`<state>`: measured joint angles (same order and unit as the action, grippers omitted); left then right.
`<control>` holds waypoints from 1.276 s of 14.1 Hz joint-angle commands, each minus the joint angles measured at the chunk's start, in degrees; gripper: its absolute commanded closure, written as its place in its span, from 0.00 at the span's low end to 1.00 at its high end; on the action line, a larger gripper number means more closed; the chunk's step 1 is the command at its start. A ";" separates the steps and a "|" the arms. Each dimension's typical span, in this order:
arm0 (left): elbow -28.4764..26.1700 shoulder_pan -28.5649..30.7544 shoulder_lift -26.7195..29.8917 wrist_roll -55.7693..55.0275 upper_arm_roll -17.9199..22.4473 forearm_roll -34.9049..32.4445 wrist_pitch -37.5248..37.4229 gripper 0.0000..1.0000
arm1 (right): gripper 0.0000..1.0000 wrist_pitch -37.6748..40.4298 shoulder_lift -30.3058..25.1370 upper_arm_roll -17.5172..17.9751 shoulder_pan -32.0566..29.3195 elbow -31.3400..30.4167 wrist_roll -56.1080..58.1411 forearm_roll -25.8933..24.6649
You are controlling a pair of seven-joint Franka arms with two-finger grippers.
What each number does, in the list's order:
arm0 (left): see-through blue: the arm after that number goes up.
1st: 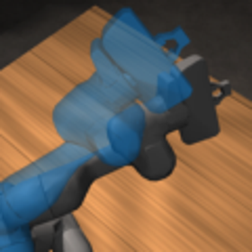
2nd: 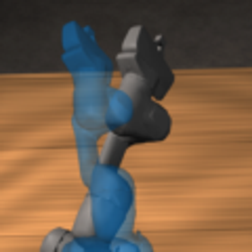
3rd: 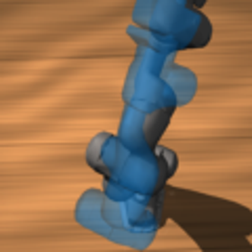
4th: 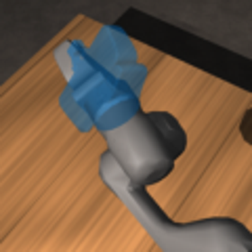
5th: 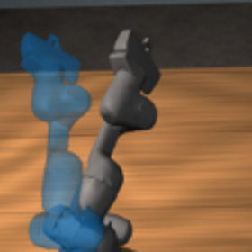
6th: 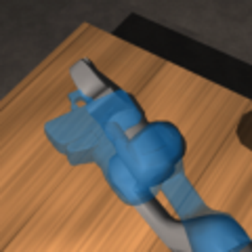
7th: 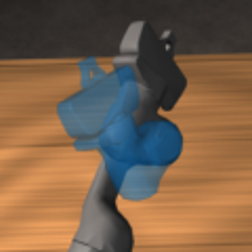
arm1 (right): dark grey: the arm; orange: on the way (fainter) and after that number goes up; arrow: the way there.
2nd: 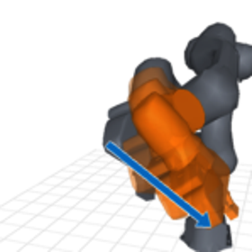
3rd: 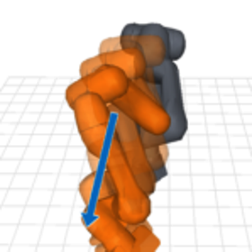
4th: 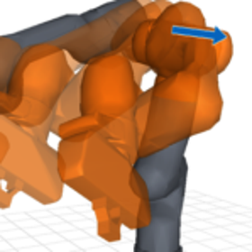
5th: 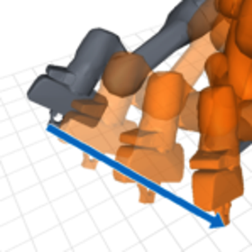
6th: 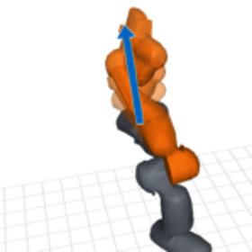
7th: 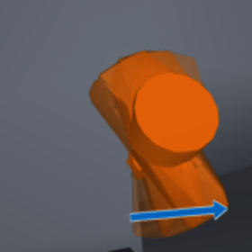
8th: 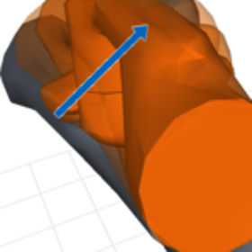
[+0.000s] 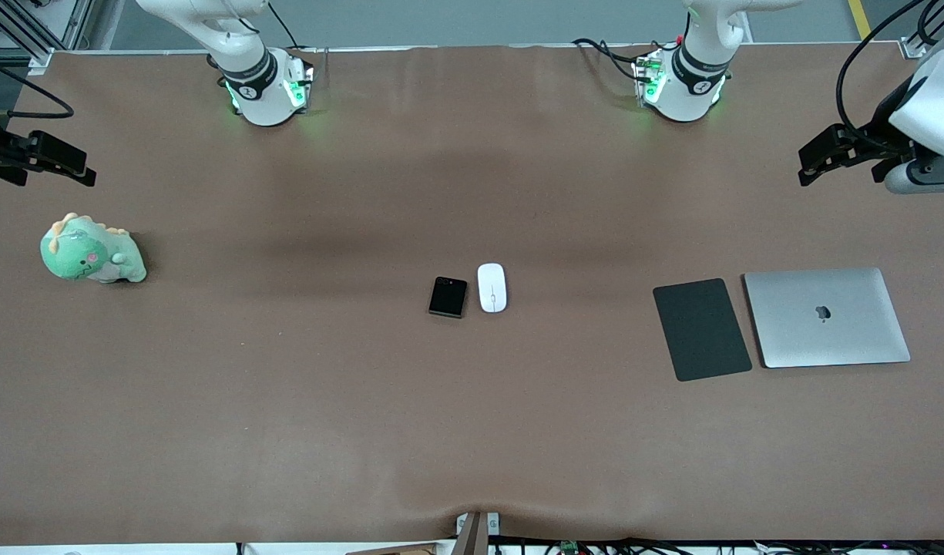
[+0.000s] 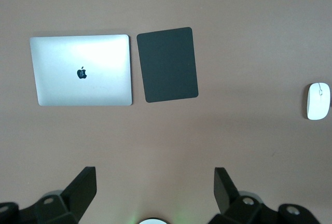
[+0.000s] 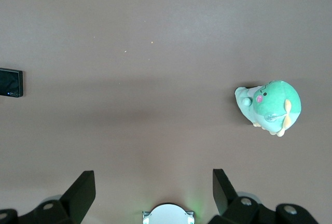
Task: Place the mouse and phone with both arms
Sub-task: 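Reach the left gripper toward the white mouse while the right gripper moves out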
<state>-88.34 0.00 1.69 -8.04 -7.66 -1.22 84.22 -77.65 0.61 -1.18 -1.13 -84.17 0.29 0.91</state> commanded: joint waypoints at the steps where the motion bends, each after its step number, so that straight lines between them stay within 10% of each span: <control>1: 0.71 -0.09 -1.51 -0.31 -0.51 0.86 -0.81 0.00 | 0.00 1.09 -0.17 0.56 -0.98 0.85 -0.11 0.23; 18: -11.93 -0.97 -8.55 -16.20 -13.24 1.13 20.88 0.00 | 0.00 1.09 -0.17 0.48 -1.07 0.85 0.06 0.23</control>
<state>-97.18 -1.35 -7.46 -21.69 -19.14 -0.99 101.31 -77.48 0.61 -1.29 -1.14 -84.10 0.29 0.91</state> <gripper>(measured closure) 0.000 0.000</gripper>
